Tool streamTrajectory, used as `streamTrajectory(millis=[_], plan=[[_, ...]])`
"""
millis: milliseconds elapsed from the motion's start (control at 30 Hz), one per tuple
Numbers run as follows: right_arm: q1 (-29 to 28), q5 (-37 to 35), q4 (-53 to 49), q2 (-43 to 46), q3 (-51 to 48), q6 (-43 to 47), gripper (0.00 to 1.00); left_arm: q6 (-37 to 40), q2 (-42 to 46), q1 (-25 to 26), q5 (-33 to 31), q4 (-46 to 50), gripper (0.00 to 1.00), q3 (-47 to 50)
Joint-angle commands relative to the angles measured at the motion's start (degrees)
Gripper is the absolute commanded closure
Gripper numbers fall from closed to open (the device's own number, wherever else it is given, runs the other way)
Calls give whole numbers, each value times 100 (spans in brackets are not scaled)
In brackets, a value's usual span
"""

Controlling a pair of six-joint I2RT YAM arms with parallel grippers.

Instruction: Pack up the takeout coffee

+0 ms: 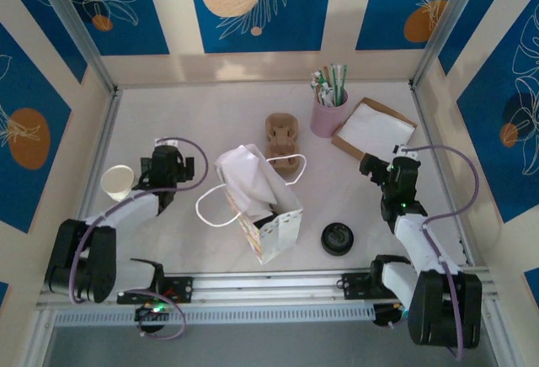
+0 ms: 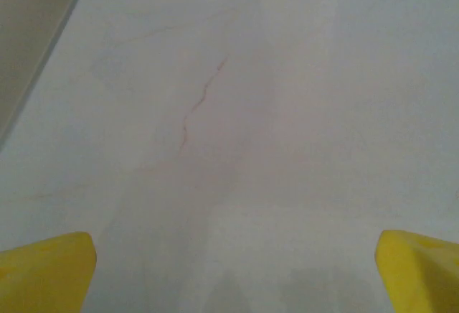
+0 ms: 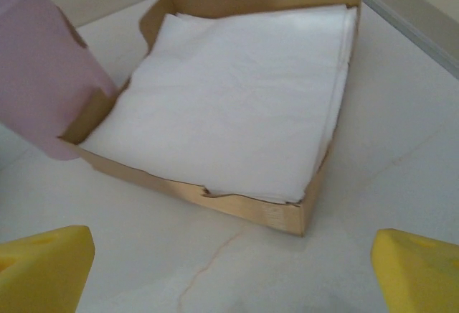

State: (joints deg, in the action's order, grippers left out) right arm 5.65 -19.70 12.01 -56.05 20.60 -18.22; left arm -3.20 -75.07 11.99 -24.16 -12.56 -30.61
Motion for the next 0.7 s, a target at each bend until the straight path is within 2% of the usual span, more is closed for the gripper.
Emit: streamTrajectory(millis=[0,33,300,467,667], plan=[[76,60,1419,-232,-179,182,1,412,-334,-100,-21,-1169,0,296],[73,106,1616,-349,-214,270,1,398,-381,-113,22,-1087,0,224],[179,270,2647,-1611,-168,537,1,771,-1221,-193,381,-2385,0,13],[60,503,2768,-1617,-220,795,1,769,-1288,-264,600,-2784,0,209],[-691,573,2879,-1614,-258,1553,1,718,-1101,-336,818,-3966,0,933]])
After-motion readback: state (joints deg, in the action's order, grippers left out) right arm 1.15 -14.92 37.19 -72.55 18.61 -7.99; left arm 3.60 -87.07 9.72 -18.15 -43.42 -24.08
